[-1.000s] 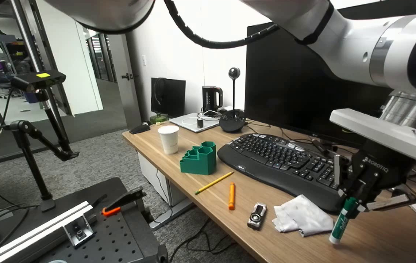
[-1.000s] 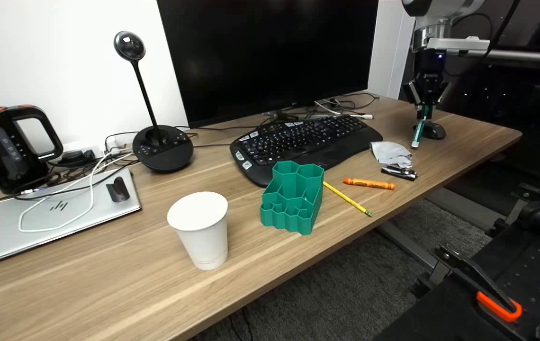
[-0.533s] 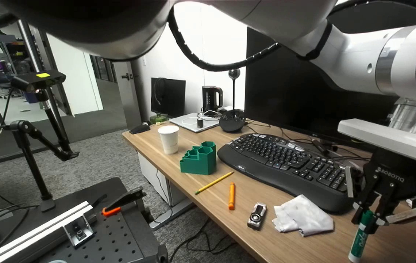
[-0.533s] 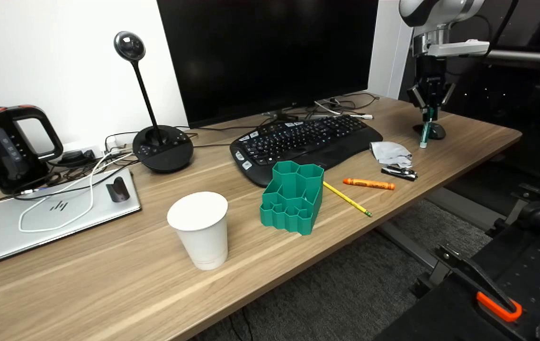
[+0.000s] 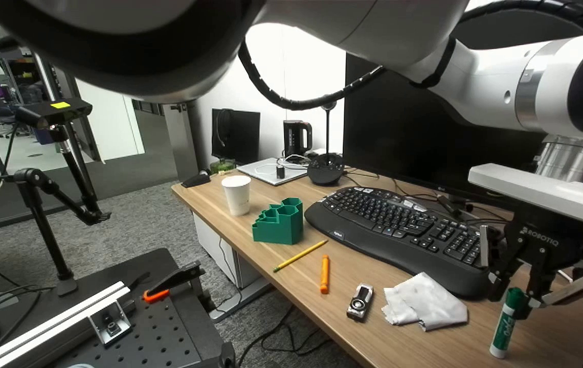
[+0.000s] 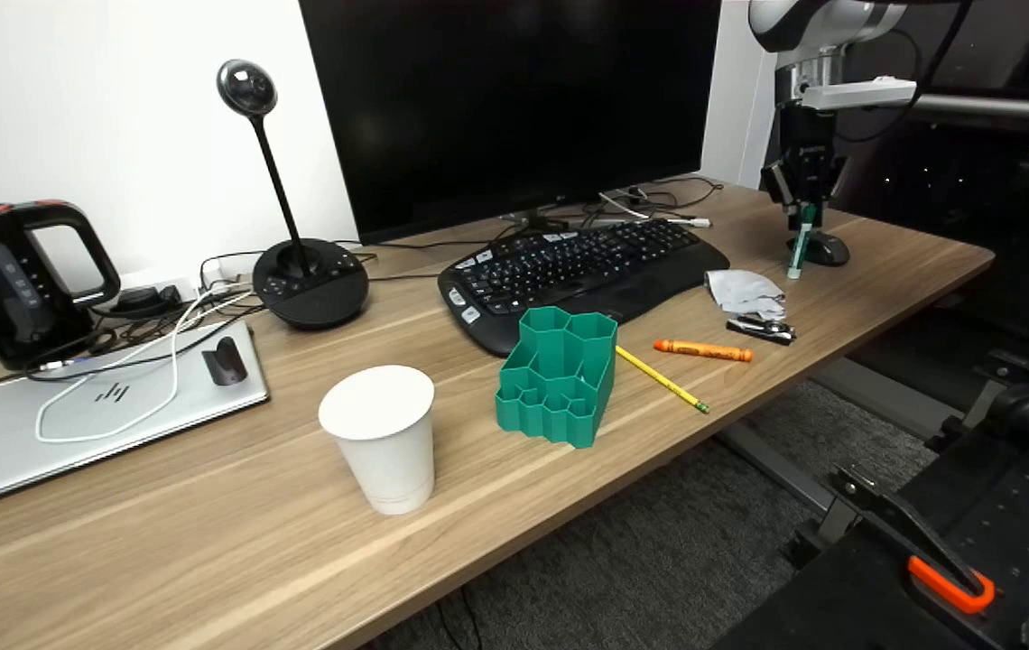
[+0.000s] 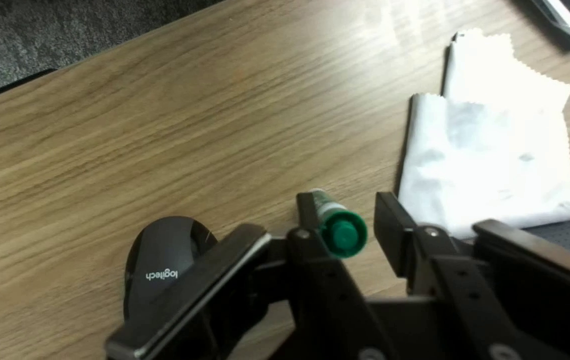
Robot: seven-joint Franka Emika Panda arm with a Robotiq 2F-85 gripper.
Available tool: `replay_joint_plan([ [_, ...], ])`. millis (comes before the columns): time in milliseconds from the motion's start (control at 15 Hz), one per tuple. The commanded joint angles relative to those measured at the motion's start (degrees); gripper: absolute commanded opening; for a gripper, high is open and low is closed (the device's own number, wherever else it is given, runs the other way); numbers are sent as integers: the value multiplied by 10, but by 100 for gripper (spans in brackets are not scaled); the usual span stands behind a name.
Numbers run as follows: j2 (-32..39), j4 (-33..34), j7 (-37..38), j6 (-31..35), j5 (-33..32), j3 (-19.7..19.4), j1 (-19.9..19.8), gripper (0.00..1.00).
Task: Move the green marker backwards
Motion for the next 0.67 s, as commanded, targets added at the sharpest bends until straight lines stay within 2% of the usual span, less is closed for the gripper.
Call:
replay_joint_plan([
  [0,-3,19,5,-21,1,0,2,67],
  [200,-40,-11,7,-38,0,1,9,88],
  [333,-94,-56,-18,-84,10,17,16,100],
  [400,-34,-2,-4,-48,2,7,8,100],
  [467,-47,-8,-5,-55,2,9,10,93],
  [533,-49,-8,-5,-55,2,9,12,100],
  [600,-47,-8,-5,-53,2,9,12,100],
])
